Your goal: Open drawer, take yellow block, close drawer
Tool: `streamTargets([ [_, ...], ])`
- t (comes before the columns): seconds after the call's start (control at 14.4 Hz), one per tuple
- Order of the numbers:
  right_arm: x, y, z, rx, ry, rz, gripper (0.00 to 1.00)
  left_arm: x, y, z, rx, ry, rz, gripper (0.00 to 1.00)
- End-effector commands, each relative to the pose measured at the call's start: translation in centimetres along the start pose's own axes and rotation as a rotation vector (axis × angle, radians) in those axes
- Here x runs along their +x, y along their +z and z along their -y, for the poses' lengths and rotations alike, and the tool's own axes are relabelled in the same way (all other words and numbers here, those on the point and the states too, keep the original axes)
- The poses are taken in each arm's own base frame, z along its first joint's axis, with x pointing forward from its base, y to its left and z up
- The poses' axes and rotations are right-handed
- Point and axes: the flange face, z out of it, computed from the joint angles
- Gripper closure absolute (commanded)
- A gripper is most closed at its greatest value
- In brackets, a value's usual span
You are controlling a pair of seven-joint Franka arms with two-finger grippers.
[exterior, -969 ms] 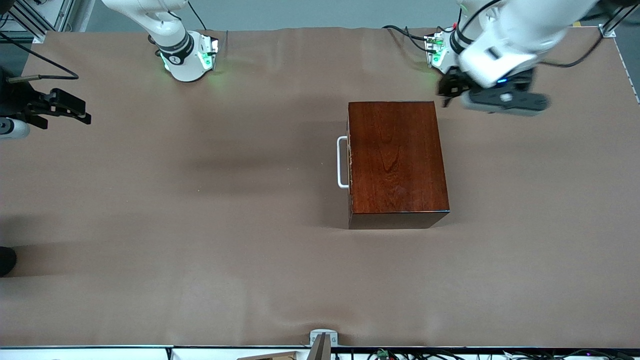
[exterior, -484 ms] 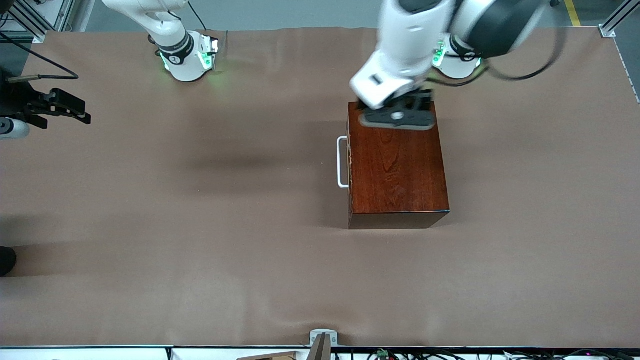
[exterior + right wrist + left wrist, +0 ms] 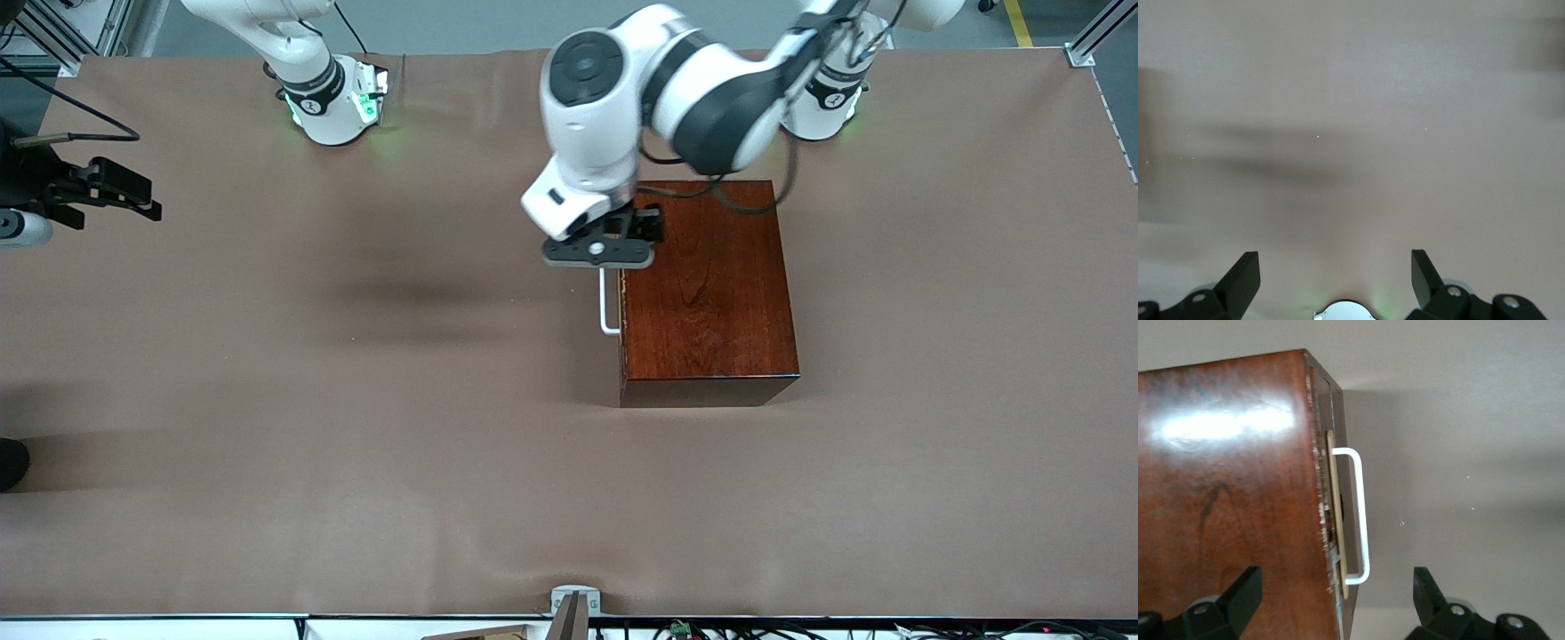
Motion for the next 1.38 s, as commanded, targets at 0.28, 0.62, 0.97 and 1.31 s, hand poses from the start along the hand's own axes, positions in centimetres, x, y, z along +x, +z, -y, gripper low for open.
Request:
streamTargets([
  [0.28,-0.5,-0.4,0.0,-0.011,-0.014,-0.005,0.00,-1.7,7.1,-8.1,0.139,0.034,-0.087,0.00],
  [0.62,-0.4,-0.4,0.1,-0.011,-0.015,-0.005,0.00,-2.4,11.2,-9.2,0.189,-0.083,-0.066,0.00],
  [0.97,-0.4,-0.4,0.1,-0.011,-0.015,-0.005,0.00,-2.4,14.8,-9.5,0.230,-0.157,-0.046,0.00],
  [1.31,-0.4,-0.4,0.1,-0.010,-0.015,-0.005,0.00,-2.3,15.9,-9.3,0.267,-0.135,-0.057,0.00],
])
